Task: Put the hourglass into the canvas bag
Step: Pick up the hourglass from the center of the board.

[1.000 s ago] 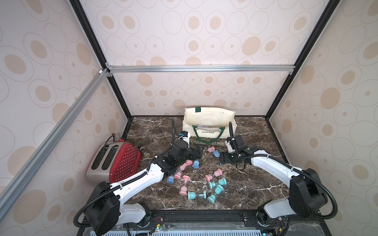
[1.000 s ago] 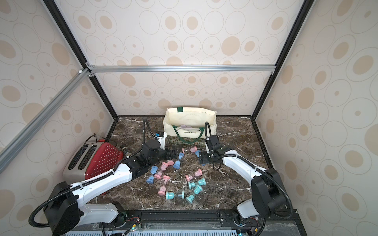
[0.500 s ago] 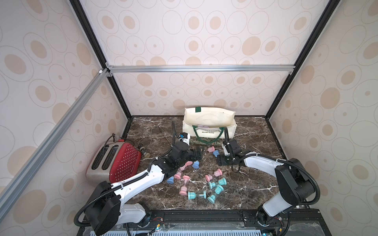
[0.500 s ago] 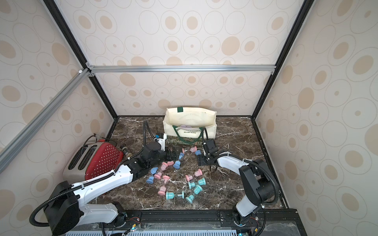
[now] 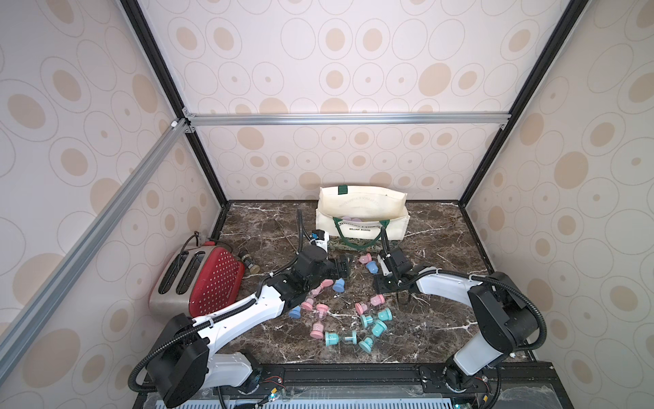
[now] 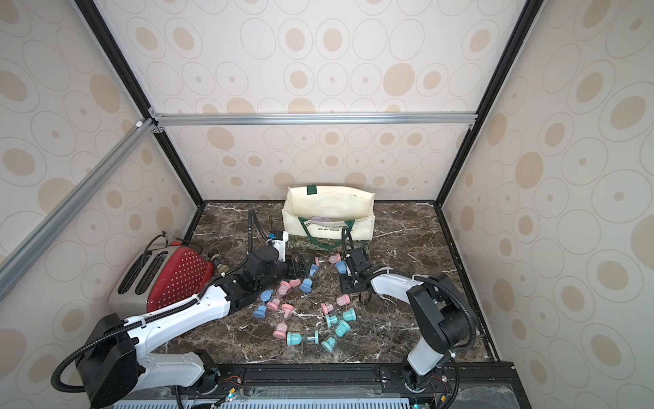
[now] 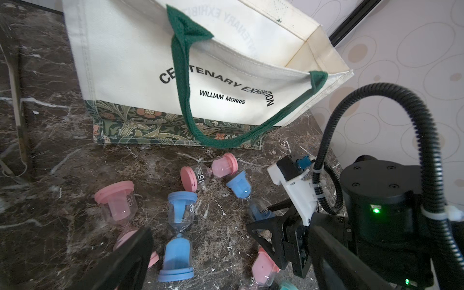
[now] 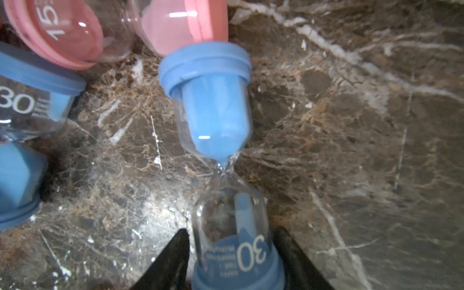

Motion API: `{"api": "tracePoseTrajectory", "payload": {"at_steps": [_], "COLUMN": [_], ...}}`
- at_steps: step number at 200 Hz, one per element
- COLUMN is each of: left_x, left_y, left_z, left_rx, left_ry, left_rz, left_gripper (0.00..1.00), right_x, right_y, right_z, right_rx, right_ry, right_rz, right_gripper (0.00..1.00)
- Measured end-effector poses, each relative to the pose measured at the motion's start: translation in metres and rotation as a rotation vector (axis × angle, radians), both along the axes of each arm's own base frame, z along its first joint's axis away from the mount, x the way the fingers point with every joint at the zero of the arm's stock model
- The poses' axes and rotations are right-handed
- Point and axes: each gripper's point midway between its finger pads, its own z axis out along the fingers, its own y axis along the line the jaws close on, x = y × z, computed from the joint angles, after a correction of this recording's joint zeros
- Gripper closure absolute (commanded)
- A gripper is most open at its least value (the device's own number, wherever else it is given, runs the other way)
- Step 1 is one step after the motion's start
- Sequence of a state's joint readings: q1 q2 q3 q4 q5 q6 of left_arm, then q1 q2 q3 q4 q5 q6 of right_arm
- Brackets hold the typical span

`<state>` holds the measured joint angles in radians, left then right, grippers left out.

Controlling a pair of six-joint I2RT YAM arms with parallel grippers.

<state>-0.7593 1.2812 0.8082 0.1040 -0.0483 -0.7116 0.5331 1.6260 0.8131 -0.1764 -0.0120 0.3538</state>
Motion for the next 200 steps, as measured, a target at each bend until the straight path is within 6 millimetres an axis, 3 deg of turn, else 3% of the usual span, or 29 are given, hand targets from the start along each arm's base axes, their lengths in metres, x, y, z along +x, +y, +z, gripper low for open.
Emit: {"api": "tracePoseTrajectory", "payload": {"at_steps": [151, 200], "left_x": [0.001, 0.001], "left_y": [0.000, 0.002], "left_z": [-0.002, -0.003], "left_rx": [0.005, 0.012], "left_ry": [0.003, 0.004], "left_rz": [0.002, 0.010], "left_gripper": [0.03, 0.02], "right_x": [0.000, -0.006], "right_y": [-0.001, -0.004], "right_z": [0.000, 0.017], "right_rx": [-0.005, -0.001], "right_ry": [-0.007, -0.016], "right_rz": [0.000, 0.000], "right_gripper": [0.77, 0.83]}}
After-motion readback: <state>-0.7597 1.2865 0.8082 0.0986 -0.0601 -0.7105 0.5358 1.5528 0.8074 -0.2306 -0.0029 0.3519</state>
